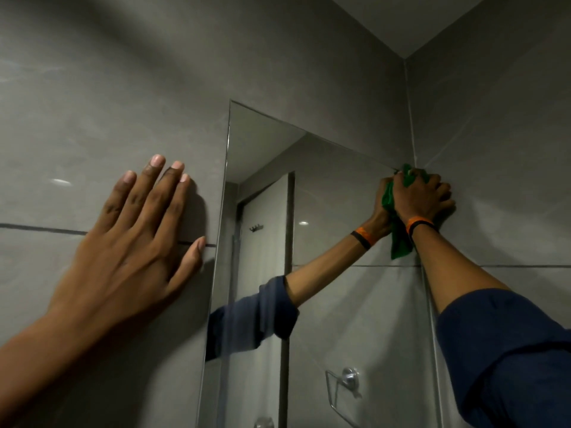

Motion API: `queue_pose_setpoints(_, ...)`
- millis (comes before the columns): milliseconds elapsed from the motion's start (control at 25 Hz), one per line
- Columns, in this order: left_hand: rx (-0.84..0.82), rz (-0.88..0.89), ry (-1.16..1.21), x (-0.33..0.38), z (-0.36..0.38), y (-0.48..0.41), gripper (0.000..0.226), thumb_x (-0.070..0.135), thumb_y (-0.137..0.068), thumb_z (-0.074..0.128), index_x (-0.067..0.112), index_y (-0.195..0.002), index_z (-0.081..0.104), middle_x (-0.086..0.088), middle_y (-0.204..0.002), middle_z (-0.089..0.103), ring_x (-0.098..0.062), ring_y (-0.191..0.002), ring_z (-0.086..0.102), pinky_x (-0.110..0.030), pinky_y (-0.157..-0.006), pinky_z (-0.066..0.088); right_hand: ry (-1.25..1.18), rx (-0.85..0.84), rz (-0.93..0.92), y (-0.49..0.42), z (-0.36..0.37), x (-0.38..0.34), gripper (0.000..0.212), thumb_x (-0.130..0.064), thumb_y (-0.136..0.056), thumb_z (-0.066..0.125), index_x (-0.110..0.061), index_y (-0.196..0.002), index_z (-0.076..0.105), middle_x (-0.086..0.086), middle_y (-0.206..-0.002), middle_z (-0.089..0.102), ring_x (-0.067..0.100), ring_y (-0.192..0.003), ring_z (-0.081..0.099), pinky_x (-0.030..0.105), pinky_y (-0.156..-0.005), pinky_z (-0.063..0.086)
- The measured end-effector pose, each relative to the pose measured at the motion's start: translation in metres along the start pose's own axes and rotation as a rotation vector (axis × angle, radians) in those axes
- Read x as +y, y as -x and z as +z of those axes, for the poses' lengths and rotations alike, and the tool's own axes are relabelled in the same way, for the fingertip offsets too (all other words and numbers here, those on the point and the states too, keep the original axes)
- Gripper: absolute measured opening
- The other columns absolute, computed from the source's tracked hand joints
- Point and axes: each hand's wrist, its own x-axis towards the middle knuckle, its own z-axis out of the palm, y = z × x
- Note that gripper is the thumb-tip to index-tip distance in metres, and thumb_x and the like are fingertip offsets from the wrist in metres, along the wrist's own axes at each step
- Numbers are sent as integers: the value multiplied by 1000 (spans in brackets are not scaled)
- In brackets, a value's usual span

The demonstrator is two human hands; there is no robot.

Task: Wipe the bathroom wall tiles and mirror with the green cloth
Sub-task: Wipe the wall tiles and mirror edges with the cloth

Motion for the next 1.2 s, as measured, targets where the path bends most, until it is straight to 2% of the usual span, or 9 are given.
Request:
queue_pose_setpoints(200, -79, 17, 61, 4, -8, 10, 92, 63, -99, 22, -4, -161, 18, -25, -172, 13, -34, -162, 3, -48, -132, 2, -6, -26, 72, 36, -4, 14, 58, -53, -97, 43, -6, -126, 62, 23, -138, 49, 43, -130, 41, 62, -110, 27)
queue_pose_setpoints(440, -126, 62, 132, 16, -19, 60, 85, 57, -100, 26, 1, -163, 14, -20, -174, 12, -32, -162, 5, -47, -132, 2, 10, -94, 207, 126, 2, 75, 56, -55, -97, 39, -12, -125, 62, 19, -135, 51, 41, -126, 42, 63, -107, 28)
queue_pose_setpoints(680, -184, 133, 187, 20, -29, 84, 84, 55, -101, 28, 1, -164, 13, -19, -174, 11, -32, -162, 2, -46, -132, 0, 71, -210, 348, 223, -2, 136, 57, -56, -100, 38, -15, -134, 59, 17, -141, 48, 39, -131, 40, 62, -108, 29)
queue_pose_setpoints(880, -162, 131, 204, 21, -26, 85, 86, 56, -100, 29, 2, -164, 12, -20, -174, 11, -31, -162, -1, -44, -132, -4, 79, -261, 425, 297, -4, 185, 56, -55, -102, 38, -18, -142, 53, 17, -142, 47, 40, -133, 39, 62, -111, 28)
queue_pose_setpoints(1200, -143, 103, 214, 21, -23, 85, 86, 59, -101, 25, 4, -165, 9, -19, -174, 9, -29, -162, -5, -40, -131, -10, 125, -361, 561, 383, -10, 235, 58, -52, -105, 35, -11, -142, 52, 20, -146, 43, 39, -137, 35, 65, -114, 23)
